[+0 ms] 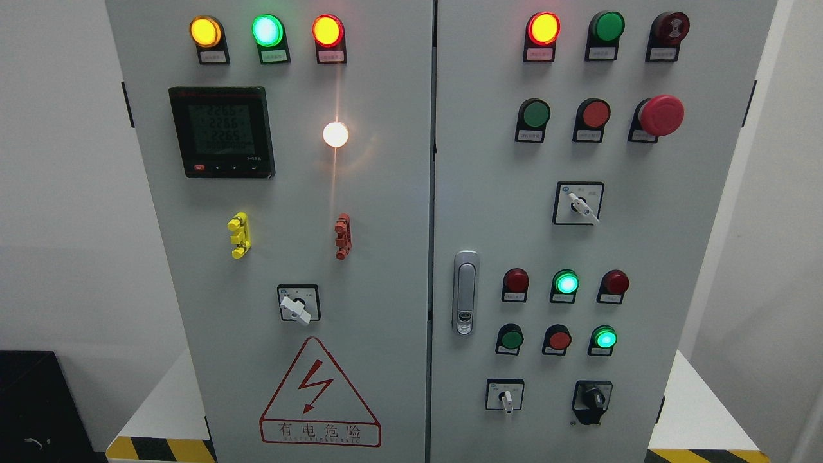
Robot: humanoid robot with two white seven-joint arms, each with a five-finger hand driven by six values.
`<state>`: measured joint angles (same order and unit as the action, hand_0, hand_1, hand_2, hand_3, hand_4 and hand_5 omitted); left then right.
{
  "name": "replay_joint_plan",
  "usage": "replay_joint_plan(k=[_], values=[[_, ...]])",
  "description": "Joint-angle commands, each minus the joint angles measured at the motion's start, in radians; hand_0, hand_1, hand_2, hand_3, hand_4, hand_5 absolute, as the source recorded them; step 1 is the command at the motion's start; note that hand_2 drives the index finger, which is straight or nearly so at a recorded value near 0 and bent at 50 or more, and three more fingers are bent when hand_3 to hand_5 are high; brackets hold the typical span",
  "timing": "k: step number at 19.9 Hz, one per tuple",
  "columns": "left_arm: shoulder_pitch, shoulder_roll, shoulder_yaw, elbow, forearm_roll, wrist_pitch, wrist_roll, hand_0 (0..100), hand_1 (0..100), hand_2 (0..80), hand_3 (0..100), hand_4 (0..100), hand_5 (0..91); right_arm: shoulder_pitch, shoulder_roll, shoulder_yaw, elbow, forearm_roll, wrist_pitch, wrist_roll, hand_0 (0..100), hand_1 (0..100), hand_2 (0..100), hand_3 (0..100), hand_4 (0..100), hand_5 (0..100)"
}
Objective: Flip black knob to close circuit
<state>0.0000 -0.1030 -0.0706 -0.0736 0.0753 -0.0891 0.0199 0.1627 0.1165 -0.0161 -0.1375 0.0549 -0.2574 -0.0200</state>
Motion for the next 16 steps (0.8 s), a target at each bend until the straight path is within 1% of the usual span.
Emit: replay_joint_plan(k=[1, 3, 6, 7, 9, 11, 15, 16], values=[[0.006, 0.0, 0.0, 0.0, 0.0, 0.0, 0.0, 12, 56, 0.0, 0, 0, 0.0, -0.002, -0.003, 0.038, 0.027, 0.002, 0.024, 0.003, 0, 5, 0, 0, 0, 0], [0.006, 0.0, 0.0, 0.0, 0.0, 0.0, 0.0, 12, 56, 0.0, 0, 0, 0.0, -0.002, -0.004, 0.038, 0.027, 0.002, 0.027, 0.003, 0, 6, 0, 0, 0, 0], [0.006, 0.0, 0.0, -0.002, 0.0, 0.0, 0.0, 12, 56, 0.0, 0, 0, 0.0, -0.003, -0.003, 0.041, 0.021, 0.006, 0.023, -0.009, 0, 6, 0, 0, 0, 0], [0.006, -0.001, -0.002, -0.003, 0.0, 0.0, 0.0, 12, 56, 0.0, 0, 0, 0.0, -0.003, -0.004, 0.041, 0.022, 0.006, 0.023, -0.005, 0, 6, 0, 0, 0, 0], [0.006, -0.001, -0.002, -0.002, 0.0, 0.0, 0.0, 12, 56, 0.0, 0, 0, 0.0, -0.003, -0.018, 0.039, 0.024, 0.006, 0.018, 0.005, 0, 7, 0, 0, 0, 0], [0.006, 0.0, 0.0, 0.005, 0.001, 0.0, 0.0, 12, 56, 0.0, 0, 0, 0.0, -0.005, -0.021, 0.033, 0.021, 0.003, 0.02, 0.014, 0, 7, 0, 0, 0, 0], [0.006, 0.0, 0.0, 0.002, 0.0, 0.0, 0.0, 12, 56, 0.0, 0, 0, 0.0, -0.046, -0.02, 0.033, 0.024, 0.003, 0.033, 0.009, 0, 7, 0, 0, 0, 0], [0.006, 0.0, 0.0, 0.002, 0.0, 0.0, 0.0, 12, 56, 0.0, 0, 0, 0.0, -0.052, -0.02, 0.033, 0.022, 0.003, 0.046, 0.011, 0, 7, 0, 0, 0, 0]])
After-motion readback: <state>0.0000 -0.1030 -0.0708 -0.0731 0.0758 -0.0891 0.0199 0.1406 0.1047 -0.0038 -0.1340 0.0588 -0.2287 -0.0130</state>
